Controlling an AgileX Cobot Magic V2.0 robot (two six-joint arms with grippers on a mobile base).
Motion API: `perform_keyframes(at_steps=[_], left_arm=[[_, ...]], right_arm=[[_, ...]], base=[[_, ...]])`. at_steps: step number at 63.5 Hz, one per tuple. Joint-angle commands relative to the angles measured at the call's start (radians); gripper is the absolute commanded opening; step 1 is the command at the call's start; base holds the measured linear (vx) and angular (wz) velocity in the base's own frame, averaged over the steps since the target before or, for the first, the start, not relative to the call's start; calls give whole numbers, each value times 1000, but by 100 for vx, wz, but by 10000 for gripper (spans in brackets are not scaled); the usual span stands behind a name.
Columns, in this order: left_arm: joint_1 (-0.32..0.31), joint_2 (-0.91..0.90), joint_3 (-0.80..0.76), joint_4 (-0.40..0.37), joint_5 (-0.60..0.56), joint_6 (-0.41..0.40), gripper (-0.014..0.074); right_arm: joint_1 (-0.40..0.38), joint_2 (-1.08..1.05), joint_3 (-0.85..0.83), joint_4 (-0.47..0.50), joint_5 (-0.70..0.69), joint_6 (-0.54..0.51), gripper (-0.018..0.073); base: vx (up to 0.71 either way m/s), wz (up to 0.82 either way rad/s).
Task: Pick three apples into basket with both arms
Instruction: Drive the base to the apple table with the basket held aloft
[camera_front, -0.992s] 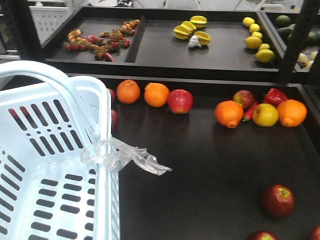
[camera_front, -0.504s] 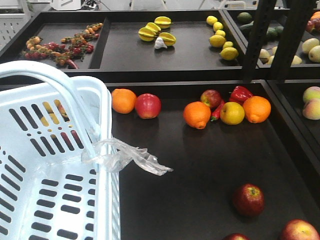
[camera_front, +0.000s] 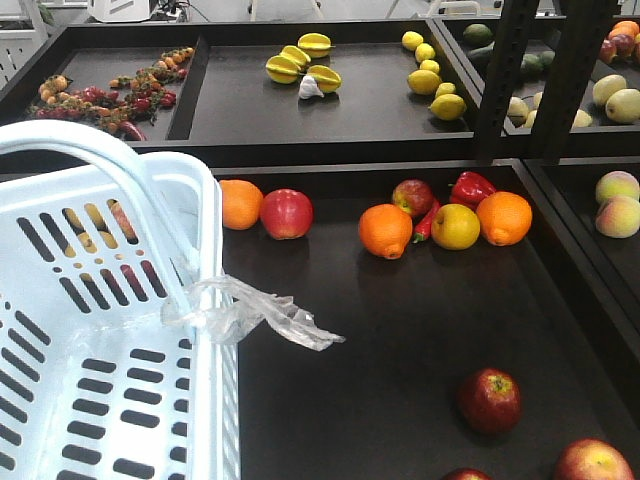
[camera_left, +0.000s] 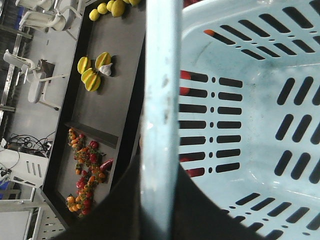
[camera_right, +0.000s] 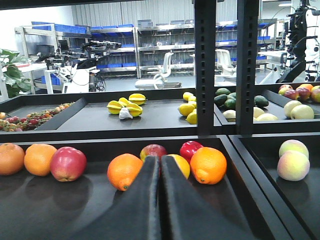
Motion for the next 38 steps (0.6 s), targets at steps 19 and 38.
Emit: perform_keyframes(at_steps=[19, 38], left_arm=[[-1, -1, -27, 19, -81, -16, -6], [-1, -1, -27, 19, -81, -16, -6]], right_arm=[[-2, -10, 13, -5, -73, -1, -9], [-2, -10, 13, -5, -73, -1, -9]], base=[[0, 1], [0, 0]])
